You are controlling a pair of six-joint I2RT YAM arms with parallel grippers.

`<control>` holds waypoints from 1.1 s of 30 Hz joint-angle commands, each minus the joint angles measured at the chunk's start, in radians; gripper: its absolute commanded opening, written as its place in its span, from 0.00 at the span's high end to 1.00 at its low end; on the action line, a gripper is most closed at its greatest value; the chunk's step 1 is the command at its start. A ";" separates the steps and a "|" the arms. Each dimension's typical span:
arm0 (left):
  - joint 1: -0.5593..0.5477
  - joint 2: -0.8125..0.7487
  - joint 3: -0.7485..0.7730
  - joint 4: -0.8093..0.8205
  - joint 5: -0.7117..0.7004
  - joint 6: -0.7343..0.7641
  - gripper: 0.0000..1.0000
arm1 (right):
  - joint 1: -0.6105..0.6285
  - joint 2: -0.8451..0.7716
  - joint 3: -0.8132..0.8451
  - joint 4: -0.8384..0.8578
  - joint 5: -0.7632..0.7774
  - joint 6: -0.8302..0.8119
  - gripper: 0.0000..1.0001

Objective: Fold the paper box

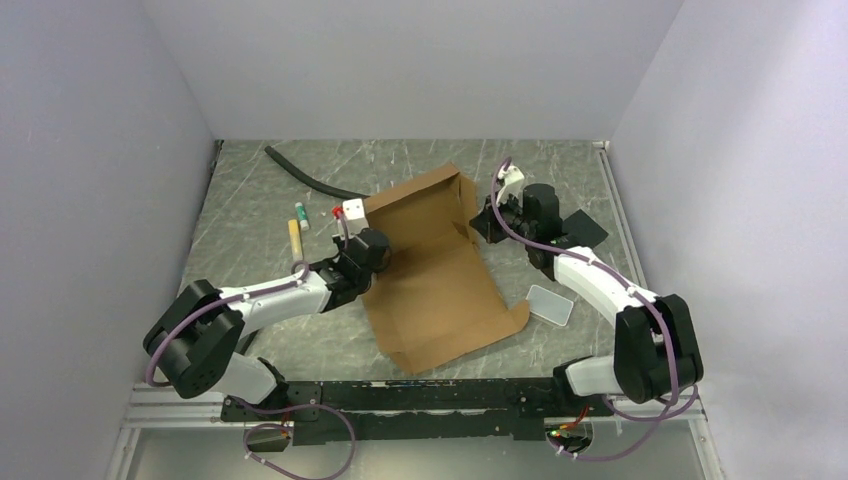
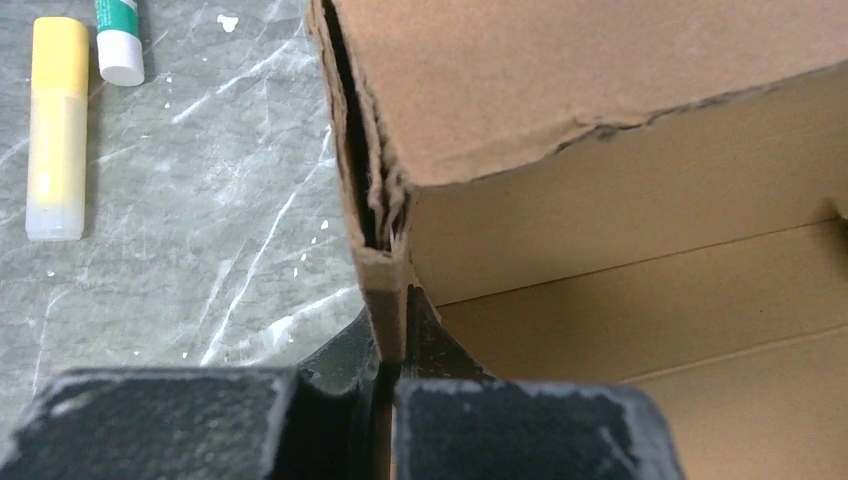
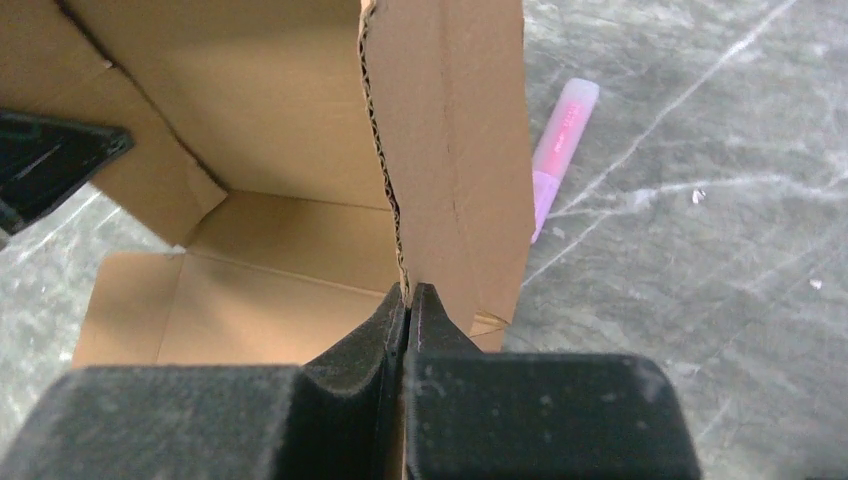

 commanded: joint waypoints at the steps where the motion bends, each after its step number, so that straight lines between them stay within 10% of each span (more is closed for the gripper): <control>1: -0.050 0.006 0.072 0.022 0.055 0.007 1.00 | 0.068 0.016 0.039 0.069 0.094 0.136 1.00; 33: -0.074 0.056 0.150 -0.059 0.068 -0.049 1.00 | 0.245 0.203 0.248 -0.113 0.556 0.251 0.99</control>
